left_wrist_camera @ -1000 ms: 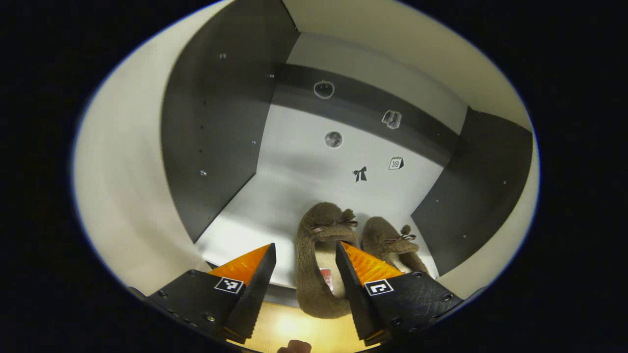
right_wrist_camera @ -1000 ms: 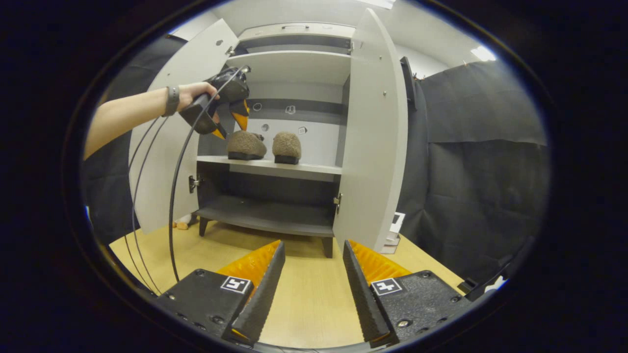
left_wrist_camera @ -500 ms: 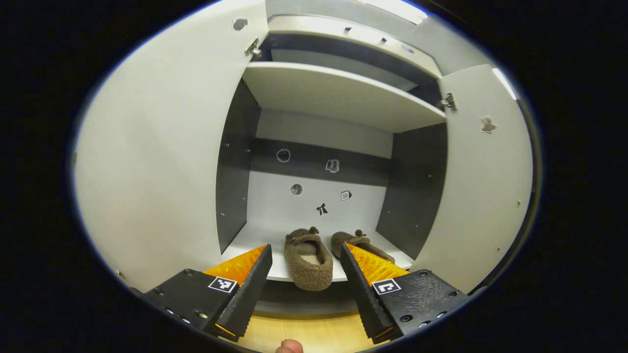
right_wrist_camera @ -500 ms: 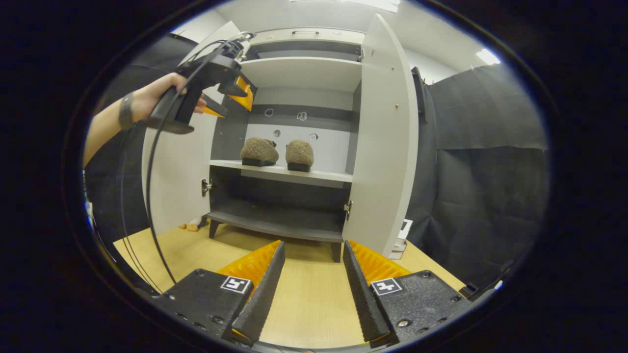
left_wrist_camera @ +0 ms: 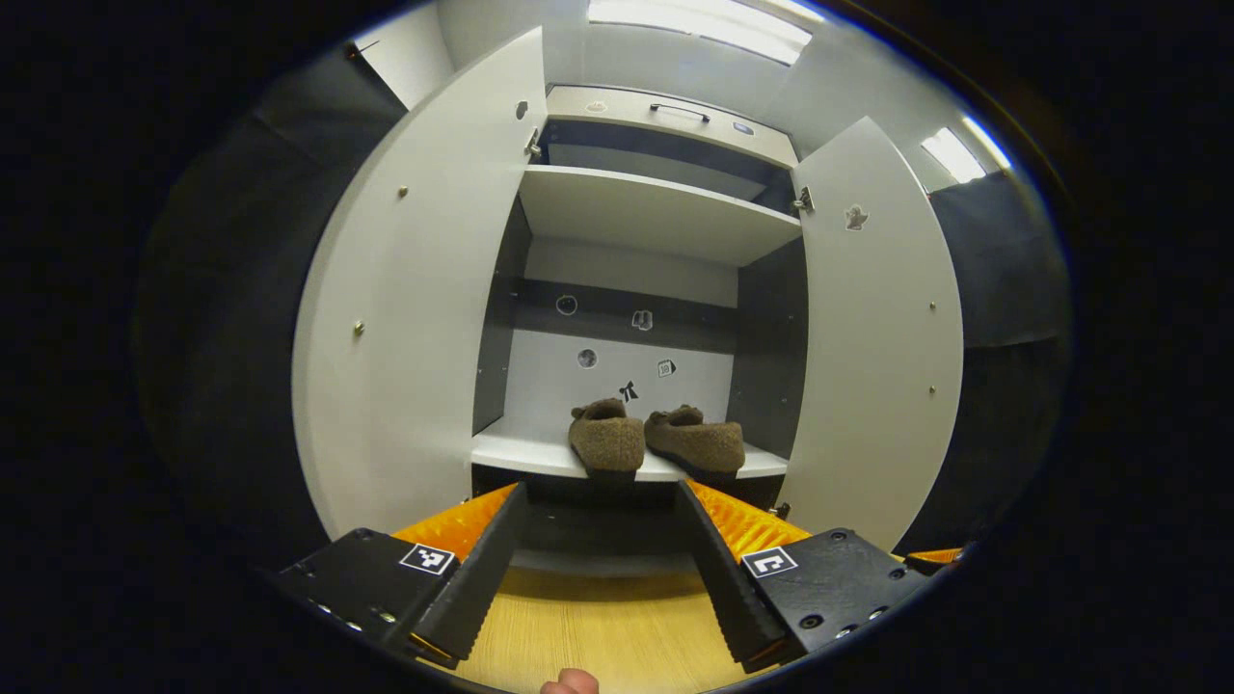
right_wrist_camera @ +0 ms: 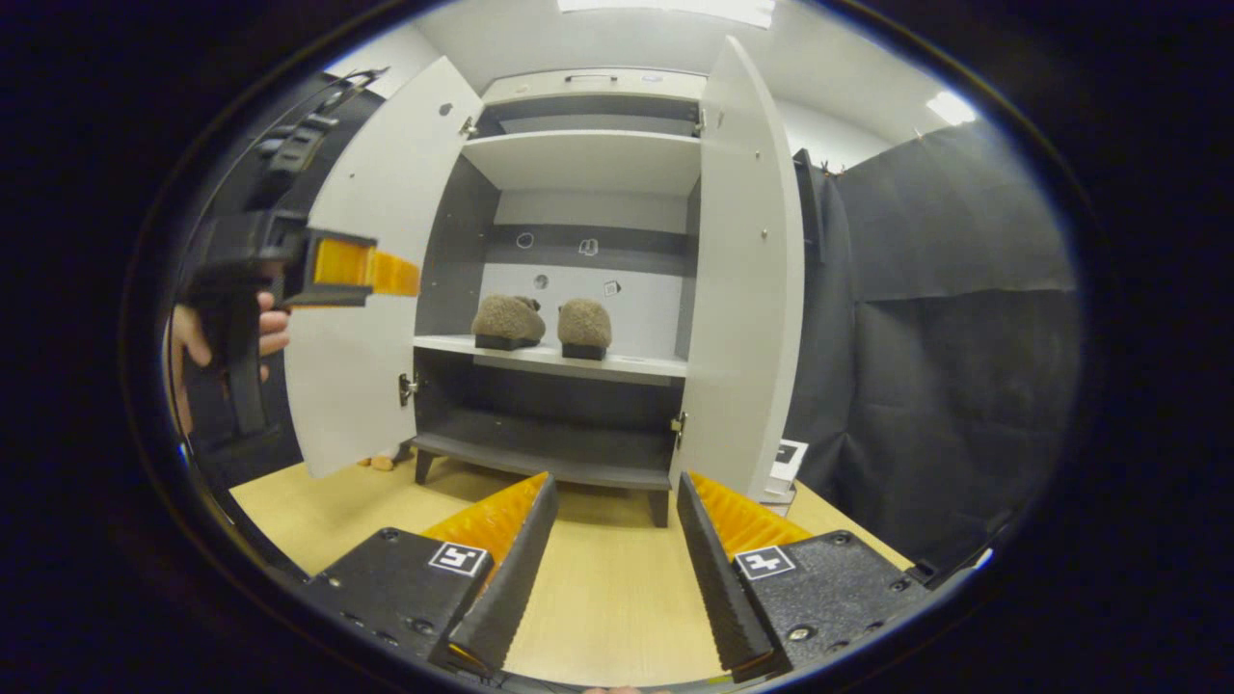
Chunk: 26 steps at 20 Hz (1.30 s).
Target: Grab one shoe with the right hand and put it into the shoe cabinet, grab the other shoe with the left hand and put it into the shoe cabinet; then close the right door with the right hand and the left door with the left hand.
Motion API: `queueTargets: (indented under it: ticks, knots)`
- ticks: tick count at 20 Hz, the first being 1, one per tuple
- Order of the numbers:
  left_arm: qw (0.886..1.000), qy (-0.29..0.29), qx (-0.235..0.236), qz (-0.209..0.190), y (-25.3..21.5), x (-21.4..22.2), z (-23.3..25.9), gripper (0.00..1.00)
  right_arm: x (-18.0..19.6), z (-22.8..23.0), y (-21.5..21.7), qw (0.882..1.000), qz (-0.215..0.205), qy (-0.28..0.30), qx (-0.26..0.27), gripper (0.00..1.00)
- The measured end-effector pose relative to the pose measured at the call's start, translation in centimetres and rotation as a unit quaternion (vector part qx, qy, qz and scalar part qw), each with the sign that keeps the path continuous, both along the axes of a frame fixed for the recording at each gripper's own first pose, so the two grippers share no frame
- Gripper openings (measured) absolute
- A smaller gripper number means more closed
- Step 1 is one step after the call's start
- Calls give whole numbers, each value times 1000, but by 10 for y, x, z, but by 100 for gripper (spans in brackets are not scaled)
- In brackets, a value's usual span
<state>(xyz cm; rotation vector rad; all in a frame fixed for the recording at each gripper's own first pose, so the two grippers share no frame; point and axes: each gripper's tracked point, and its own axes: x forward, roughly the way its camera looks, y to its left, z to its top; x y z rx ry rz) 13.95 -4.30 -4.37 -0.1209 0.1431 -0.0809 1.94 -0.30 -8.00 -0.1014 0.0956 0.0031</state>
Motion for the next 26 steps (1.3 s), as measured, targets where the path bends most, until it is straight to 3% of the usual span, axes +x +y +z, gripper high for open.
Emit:
queueTargets:
  ticks: [4,9,13,17,26]
  knots:
    - [999,1,19,28,14,-35,-20,92,-3,-5,2,1000,5,10,12,80]
    - [998,-3,54,32,15,-59,-28,92,-10,-7,9,1000,14,15,15,83]
    - [999,24,32,24,4,-74,-45,92,-18,3,4,999,7,19,27,98]
    - [999,14,41,17,0,-80,-44,92,-20,49,-20,999,-4,-12,34,100]
    - [999,14,43,-7,-14,-77,-45,93,-2,208,-167,984,-119,-129,13,99]
